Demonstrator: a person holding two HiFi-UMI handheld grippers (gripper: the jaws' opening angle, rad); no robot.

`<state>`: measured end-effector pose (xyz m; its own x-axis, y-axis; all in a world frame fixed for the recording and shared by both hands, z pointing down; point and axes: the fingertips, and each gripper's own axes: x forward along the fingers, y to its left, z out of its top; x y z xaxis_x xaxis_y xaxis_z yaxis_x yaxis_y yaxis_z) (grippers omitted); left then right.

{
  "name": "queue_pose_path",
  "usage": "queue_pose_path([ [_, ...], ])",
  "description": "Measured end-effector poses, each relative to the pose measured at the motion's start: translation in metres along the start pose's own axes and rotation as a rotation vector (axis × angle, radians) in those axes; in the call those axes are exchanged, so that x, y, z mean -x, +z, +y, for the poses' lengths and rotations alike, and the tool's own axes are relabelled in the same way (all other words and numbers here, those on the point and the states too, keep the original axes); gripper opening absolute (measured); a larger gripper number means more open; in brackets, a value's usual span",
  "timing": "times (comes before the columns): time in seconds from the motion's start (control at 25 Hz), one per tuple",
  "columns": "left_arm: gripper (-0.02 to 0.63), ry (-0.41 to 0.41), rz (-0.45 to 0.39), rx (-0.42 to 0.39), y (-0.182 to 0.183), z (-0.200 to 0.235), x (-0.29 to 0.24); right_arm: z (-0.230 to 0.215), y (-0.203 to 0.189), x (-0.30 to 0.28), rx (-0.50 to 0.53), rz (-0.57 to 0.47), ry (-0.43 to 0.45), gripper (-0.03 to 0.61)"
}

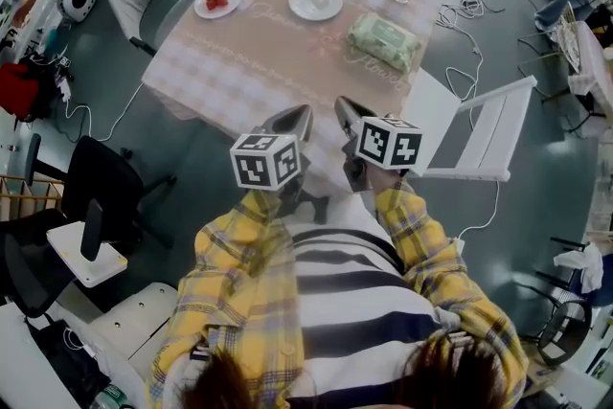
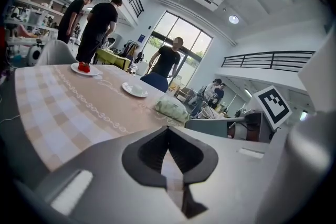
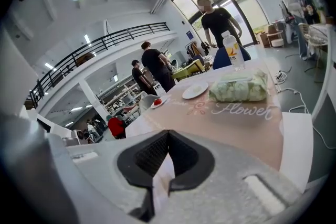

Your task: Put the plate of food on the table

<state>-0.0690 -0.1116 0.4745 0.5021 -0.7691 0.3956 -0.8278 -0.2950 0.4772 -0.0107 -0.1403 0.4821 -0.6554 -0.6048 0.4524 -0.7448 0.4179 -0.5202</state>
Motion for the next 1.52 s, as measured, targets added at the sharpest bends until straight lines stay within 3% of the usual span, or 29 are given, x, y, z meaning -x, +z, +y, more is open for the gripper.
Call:
queue_pose_path([
  [0.68, 0.003, -0.052, 0.015, 0.006, -0.031, -0.018, 0.038, 0.02, -0.053, 0.041, 0.011, -0.006, -0.036, -0.003],
  [1.52, 0.003, -0.078, 0.034, 0.024, -0.035, -0.016, 0.039, 0.029, -0.056, 0.045, -0.027, -0.021, -0.03, -0.003],
])
